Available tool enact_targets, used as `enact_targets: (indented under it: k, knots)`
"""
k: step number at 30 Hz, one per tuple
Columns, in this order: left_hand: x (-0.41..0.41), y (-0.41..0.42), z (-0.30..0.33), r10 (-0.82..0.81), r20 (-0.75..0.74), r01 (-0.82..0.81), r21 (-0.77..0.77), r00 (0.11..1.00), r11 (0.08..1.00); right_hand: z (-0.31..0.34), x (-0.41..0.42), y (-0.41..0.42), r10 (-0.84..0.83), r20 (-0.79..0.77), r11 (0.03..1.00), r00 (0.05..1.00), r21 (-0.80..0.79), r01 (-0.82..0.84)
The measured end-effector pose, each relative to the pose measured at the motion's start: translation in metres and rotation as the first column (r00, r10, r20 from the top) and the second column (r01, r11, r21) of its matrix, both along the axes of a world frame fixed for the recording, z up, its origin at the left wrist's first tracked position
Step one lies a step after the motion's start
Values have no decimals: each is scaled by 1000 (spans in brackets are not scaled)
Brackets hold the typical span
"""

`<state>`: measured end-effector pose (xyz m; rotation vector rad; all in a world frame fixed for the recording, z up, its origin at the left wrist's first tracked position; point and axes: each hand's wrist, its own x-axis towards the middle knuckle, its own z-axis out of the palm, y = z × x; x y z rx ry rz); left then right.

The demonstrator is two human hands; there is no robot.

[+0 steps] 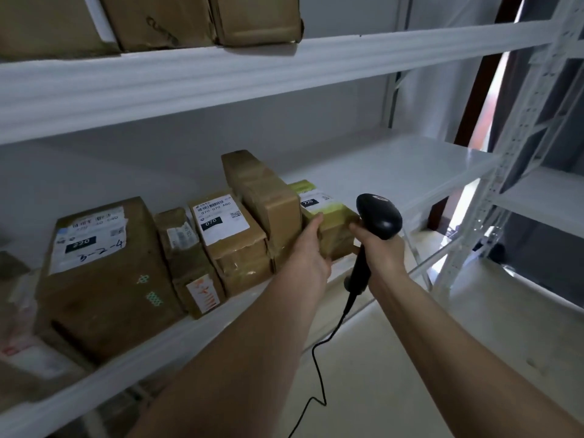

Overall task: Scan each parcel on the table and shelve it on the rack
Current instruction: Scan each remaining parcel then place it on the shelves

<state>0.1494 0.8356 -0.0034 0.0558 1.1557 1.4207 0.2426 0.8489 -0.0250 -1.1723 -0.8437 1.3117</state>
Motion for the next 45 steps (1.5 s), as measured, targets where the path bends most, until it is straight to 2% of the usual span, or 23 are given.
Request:
enact_targets:
  k: [4,8,15,21,29,33,40,45]
  knots:
    - [-10,10,-2,85,34,-83,-50,996,995,-4,-14,10,40,40,999,998,-37,-38]
    - [-15,16,-1,119,95,-117,-34,988,993,-5,-19,16,51,41,998,998,-34,-49]
    - [-36,-13,-23,-30,58,38,-135,998,990,-5,-26,-1,21,107,1000,994,3,-22]
    - [-75,-67,-51,58,147,-49,-65,987,997,-16,-55,-52,197,73,980,978,18,-199]
    - [-133,-167,-58,97,100,-91,-61,990,994,-30,-119,-149,409,32,912,912,-23,-409]
    - [-178,-243,-66,164,94,-155,-102,982,983,-32,-161,-211,539,63,842,840,-38,-538]
    - [-272,-402,-79,354,70,-343,-125,933,931,-41,-248,-337,781,91,625,618,-74,-777]
    - [-326,-514,-91,468,-97,-477,-158,879,864,-58,-308,-425,843,161,530,513,-84,-844]
